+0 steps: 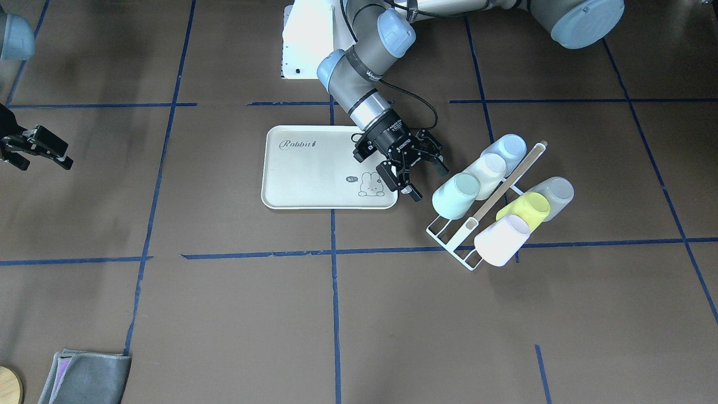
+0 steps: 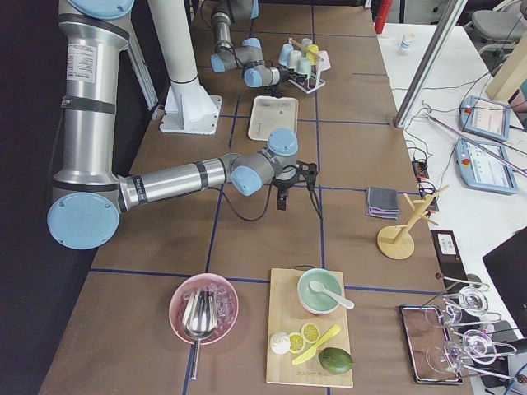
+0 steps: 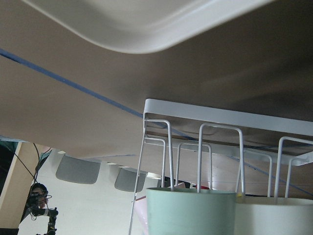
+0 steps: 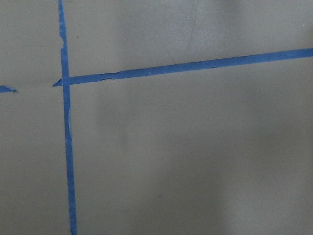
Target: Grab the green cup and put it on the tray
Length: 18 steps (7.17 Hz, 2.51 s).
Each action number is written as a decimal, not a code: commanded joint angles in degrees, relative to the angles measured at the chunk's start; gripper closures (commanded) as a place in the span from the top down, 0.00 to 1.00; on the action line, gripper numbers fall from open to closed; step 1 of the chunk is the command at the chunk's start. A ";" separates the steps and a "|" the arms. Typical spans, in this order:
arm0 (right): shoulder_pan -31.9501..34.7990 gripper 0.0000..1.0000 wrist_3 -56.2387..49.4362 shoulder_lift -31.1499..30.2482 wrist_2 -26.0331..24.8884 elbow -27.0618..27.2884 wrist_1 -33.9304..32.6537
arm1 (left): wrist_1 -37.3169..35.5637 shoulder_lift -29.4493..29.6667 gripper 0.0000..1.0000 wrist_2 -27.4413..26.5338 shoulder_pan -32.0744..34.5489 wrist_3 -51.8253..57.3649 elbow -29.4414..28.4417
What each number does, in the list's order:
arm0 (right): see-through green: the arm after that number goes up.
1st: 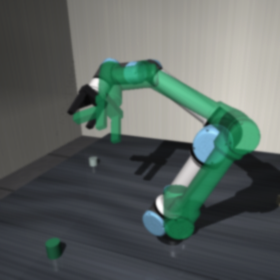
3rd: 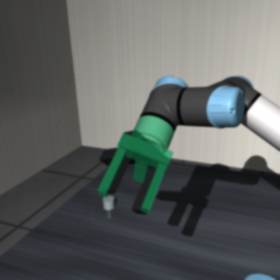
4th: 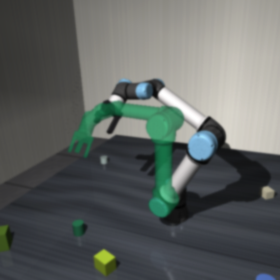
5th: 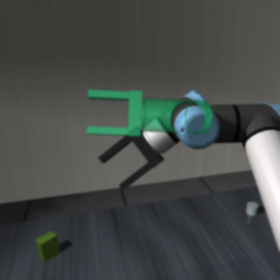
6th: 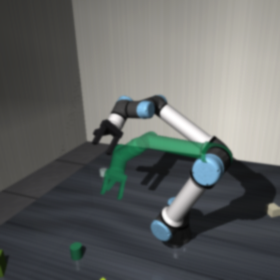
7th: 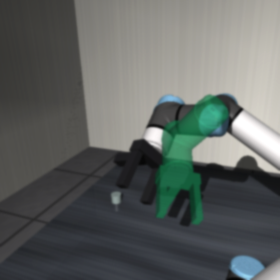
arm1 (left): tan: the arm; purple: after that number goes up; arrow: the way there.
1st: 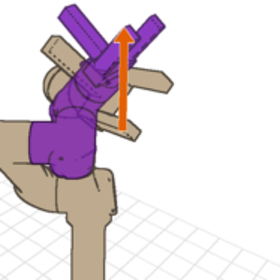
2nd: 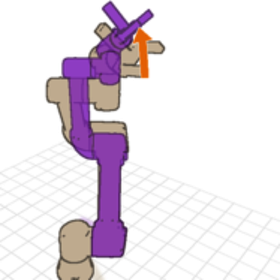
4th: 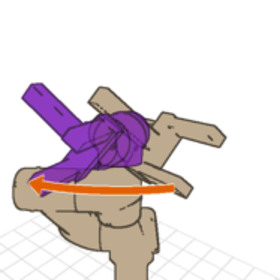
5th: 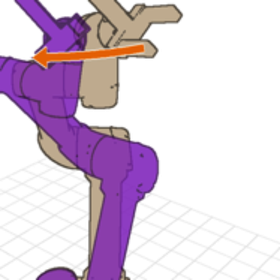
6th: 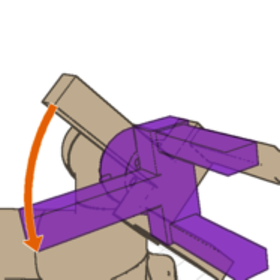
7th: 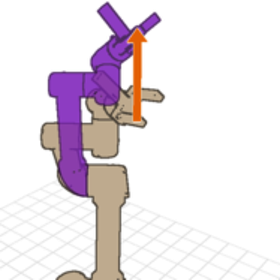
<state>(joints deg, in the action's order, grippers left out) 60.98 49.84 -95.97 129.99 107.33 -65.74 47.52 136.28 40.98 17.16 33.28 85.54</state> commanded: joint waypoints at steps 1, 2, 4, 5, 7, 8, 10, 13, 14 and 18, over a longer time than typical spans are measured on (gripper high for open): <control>0.10 1.00 0.00 -0.01 0.00 0.16 0.00 | -0.06 -0.14 1.00 -2.21 0.06 -1.11 -0.90; 0.10 1.00 0.00 -0.01 0.00 0.16 0.00 | -0.06 -0.92 1.00 -2.57 -0.02 -1.11 -1.25; 0.10 1.00 0.00 -0.10 0.09 0.16 0.00 | -0.06 -1.54 1.00 -4.06 0.06 -1.02 -1.25; 0.10 1.00 0.00 -0.10 0.00 0.16 0.00 | 0.03 -1.72 1.00 -4.16 0.06 -0.93 -1.25; 0.19 1.00 0.00 -0.36 0.35 0.16 0.00 | 0.03 -2.42 1.00 -5.03 0.15 -0.58 -1.34; 0.19 1.00 0.00 -0.36 0.44 0.25 0.00 | 0.03 -2.51 1.00 -5.04 0.15 -0.32 -1.25; 0.19 1.00 0.00 -0.36 0.44 0.16 0.00 | -0.06 -3.57 1.00 -5.04 -0.02 -0.58 -0.99; 0.19 1.00 0.00 -0.36 0.44 0.16 0.00 | 0.38 -4.53 1.00 -5.39 0.06 -0.67 -1.08; 0.11 1.00 0.00 -0.36 0.44 0.16 0.00 | 0.38 -4.71 1.00 -5.39 0.24 -0.76 -0.81; 0.19 1.00 0.00 -0.36 0.44 0.33 0.00 | 2.21 -5.94 1.00 -5.48 0.41 -0.85 -0.55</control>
<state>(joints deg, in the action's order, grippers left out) 61.17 49.83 -96.33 130.43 107.60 -65.74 48.55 130.53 35.57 17.56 32.46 85.04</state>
